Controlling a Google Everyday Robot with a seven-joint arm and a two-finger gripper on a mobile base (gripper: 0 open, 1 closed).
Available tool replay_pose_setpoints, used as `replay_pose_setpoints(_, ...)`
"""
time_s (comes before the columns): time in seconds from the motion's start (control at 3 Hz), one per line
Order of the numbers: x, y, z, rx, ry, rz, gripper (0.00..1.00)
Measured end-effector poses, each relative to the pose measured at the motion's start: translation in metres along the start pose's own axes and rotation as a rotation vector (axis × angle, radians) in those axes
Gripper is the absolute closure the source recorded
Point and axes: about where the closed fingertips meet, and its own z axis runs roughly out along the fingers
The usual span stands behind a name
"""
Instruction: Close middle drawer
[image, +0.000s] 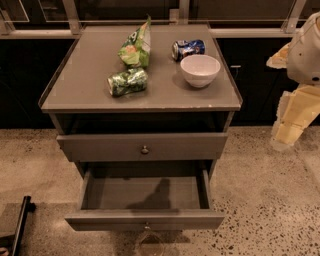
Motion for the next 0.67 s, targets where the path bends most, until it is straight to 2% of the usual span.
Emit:
replay_pose_setpoints(0.33,0.000,0.000,0.000,0.000,0.000,0.000,0.00)
replay_pose_setpoints(0.67,0.000,0.011,0.008,0.011,-0.029,0.007,0.00)
